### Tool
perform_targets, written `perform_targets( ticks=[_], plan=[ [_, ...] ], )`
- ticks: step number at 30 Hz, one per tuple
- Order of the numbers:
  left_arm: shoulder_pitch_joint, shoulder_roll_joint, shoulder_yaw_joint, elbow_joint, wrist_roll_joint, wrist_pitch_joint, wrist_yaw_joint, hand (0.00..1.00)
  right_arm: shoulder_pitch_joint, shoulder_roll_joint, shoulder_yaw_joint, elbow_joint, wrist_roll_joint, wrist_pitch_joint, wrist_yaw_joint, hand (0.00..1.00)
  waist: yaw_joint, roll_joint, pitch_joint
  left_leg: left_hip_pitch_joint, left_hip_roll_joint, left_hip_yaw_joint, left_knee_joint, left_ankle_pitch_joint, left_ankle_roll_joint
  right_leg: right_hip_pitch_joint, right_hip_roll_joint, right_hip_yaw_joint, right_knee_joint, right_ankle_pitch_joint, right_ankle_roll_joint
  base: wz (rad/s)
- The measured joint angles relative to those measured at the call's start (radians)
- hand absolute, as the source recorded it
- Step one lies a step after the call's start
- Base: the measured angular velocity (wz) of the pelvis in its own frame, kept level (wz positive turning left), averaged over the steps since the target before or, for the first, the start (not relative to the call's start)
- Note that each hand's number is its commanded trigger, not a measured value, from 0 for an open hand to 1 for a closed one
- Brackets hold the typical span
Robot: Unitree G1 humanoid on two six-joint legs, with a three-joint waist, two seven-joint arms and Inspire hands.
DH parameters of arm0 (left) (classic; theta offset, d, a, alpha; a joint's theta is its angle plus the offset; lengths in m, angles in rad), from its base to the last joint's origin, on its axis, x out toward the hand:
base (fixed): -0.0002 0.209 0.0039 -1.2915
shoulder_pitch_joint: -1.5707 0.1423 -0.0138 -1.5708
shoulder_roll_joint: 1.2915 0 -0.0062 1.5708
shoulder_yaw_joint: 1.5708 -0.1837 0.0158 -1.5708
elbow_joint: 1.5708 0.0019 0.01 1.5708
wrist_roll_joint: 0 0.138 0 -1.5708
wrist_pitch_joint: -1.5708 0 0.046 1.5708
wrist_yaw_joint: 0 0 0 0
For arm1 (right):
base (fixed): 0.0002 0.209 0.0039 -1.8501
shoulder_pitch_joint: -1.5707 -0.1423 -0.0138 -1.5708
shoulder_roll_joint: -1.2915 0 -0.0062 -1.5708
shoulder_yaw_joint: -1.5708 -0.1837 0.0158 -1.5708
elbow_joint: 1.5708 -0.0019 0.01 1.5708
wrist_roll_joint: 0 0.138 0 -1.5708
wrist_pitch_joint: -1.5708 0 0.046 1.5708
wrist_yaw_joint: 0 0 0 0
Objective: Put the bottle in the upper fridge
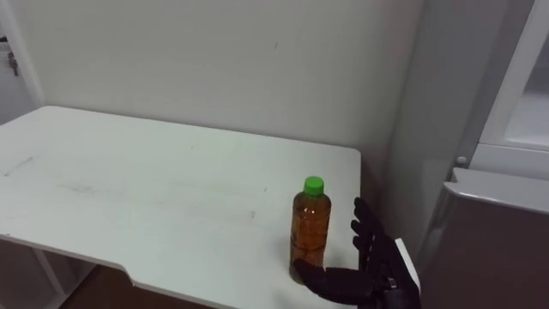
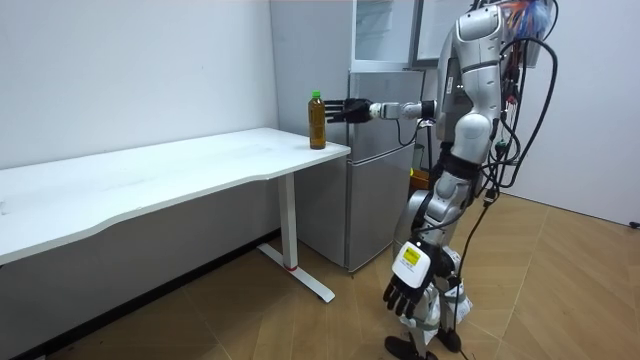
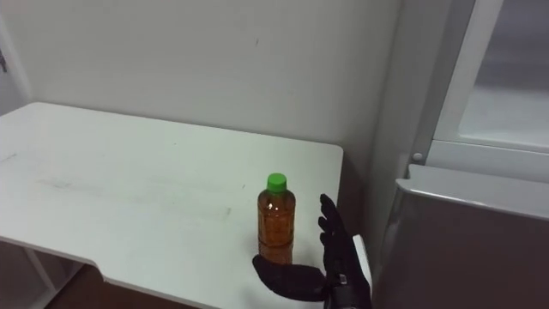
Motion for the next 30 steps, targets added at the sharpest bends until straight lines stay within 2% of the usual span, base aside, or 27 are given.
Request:
perform_targets(
  ticks=[6, 10, 17, 23, 30],
  plan=[
    [0.000, -0.009, 0.001, -0.001, 0.004, 0.013, -0.008, 0.00, -0.023, 0.003, 0.000, 0.007, 0.000, 0.006, -0.030, 0.00, 0.000, 0.011, -0.0037, 0.007, 0.000, 0.000, 0.000, 0.000, 0.000, 0.006, 0.000, 0.000, 0.000, 0.000, 0.000, 0.00],
    [0.004, -0.015, 0.001, -0.001, 0.004, 0.015, -0.012, 0.00, -0.023, 0.016, 0.000, 0.007, 0.000, 0.029, -0.028, 0.00, 0.001, 0.015, -0.0049, 0.016, 0.001, 0.000, -0.001, 0.001, -0.001, 0.015, 0.001, -0.001, -0.001, 0.000, 0.000, 0.00],
    [0.007, -0.021, 0.001, -0.001, 0.004, 0.023, -0.032, 0.00, -0.033, 0.018, 0.001, 0.007, 0.000, 0.035, -0.028, 0.00, 0.008, 0.013, -0.0063, 0.022, 0.000, 0.000, -0.001, 0.001, -0.001, 0.021, 0.000, 0.000, 0.000, 0.000, 0.000, 0.00],
    [0.006, -0.021, 0.000, -0.001, 0.002, 0.024, -0.034, 0.00, -0.076, 0.031, 0.001, 0.007, -0.001, 0.035, -0.032, 0.00, 0.020, 0.006, -0.0098, 0.018, -0.002, -0.012, 0.000, 0.004, -0.001, 0.021, -0.001, -0.010, 0.003, 0.000, 0.000, 0.06],
    [0.008, -0.023, 0.001, -0.001, 0.005, 0.025, -0.052, 0.00, -0.078, 0.032, 0.001, 0.007, -0.039, 0.035, -0.028, 0.00, 0.029, -0.006, -0.0030, 0.013, -0.010, -0.037, 0.003, 0.008, 0.001, 0.029, -0.005, -0.034, 0.001, 0.000, 0.000, 0.11]
  ],
)
